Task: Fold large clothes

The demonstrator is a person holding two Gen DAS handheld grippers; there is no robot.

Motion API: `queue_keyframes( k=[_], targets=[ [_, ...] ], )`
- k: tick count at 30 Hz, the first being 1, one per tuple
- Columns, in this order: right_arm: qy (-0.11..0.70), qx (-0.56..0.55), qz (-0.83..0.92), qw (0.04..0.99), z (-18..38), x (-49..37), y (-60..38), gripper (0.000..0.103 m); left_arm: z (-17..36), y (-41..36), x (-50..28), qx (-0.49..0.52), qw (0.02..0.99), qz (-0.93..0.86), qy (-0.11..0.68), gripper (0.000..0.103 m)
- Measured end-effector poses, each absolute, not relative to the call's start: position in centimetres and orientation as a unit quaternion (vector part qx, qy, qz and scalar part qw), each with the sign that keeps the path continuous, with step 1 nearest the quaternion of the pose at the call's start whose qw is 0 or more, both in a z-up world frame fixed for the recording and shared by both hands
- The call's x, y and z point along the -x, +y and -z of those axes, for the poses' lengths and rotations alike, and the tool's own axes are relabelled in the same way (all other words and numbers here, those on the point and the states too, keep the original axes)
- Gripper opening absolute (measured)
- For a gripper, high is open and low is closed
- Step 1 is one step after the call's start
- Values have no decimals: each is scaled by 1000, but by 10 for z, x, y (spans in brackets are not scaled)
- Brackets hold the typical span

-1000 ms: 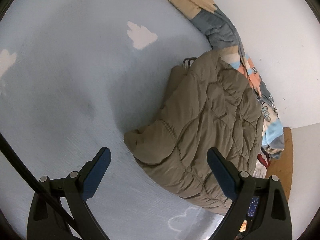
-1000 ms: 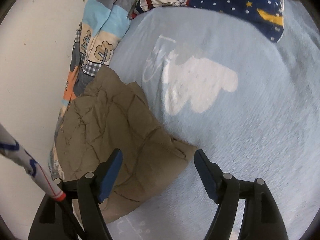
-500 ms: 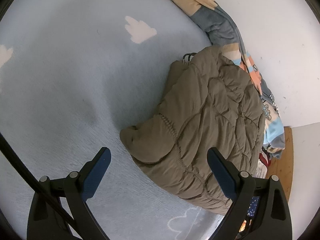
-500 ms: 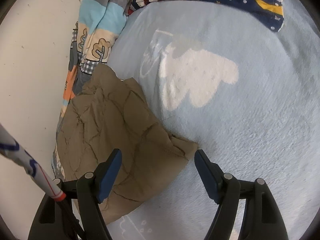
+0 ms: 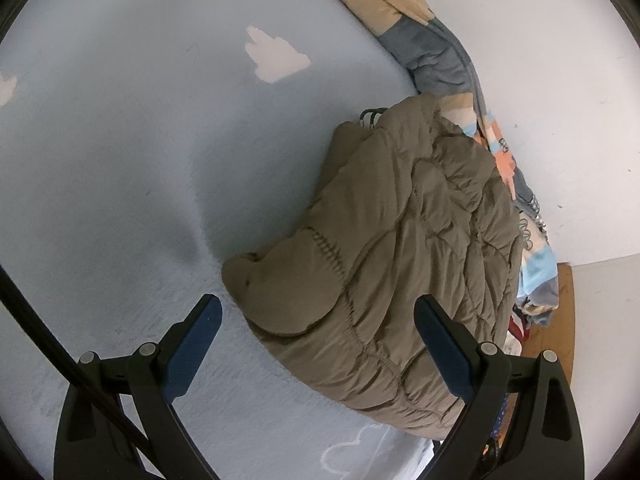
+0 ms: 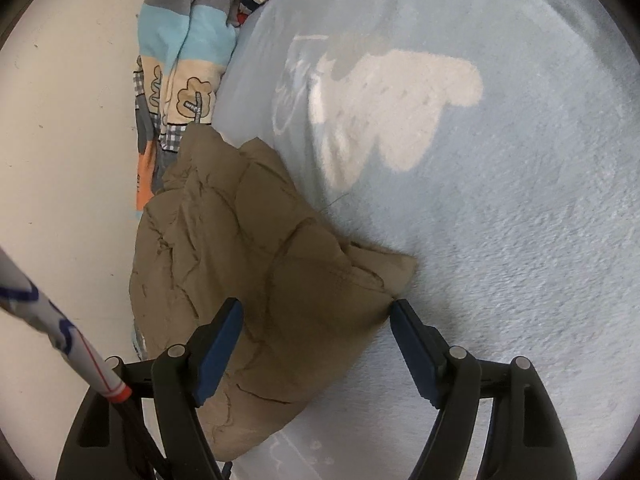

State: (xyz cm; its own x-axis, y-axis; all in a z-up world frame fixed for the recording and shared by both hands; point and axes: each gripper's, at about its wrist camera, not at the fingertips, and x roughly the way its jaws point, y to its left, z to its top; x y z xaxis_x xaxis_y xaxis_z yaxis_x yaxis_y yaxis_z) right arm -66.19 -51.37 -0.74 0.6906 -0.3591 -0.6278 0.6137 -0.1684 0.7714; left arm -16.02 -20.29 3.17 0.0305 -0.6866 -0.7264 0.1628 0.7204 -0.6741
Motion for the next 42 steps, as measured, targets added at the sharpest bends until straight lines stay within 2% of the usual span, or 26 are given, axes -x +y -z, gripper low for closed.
queue_keyframes(
  k=[15,30,31,32,35,38,42],
  targets=[
    [57,-676,375,632,28,656,-519,88,-9,-216,156,226,687,312,616,96],
    [45,-662,366,653,37,643,-536,96,-9,-230,154,202,709,318,596,96],
    [44,-661,368,652,36,644,-535,91,-11,-232,155,197,713,321,592,96],
    [47,-658,372,653,35,644,-535,82,-15,-235,156,184,720,325,585,92],
    [64,-640,376,667,27,641,-536,67,-24,-241,160,151,737,333,569,83],
    [91,-606,392,686,15,633,-535,57,-31,-247,163,117,750,339,556,72],
    [141,-544,425,710,-4,617,-532,51,-45,-258,175,46,779,343,523,63]
  ],
)
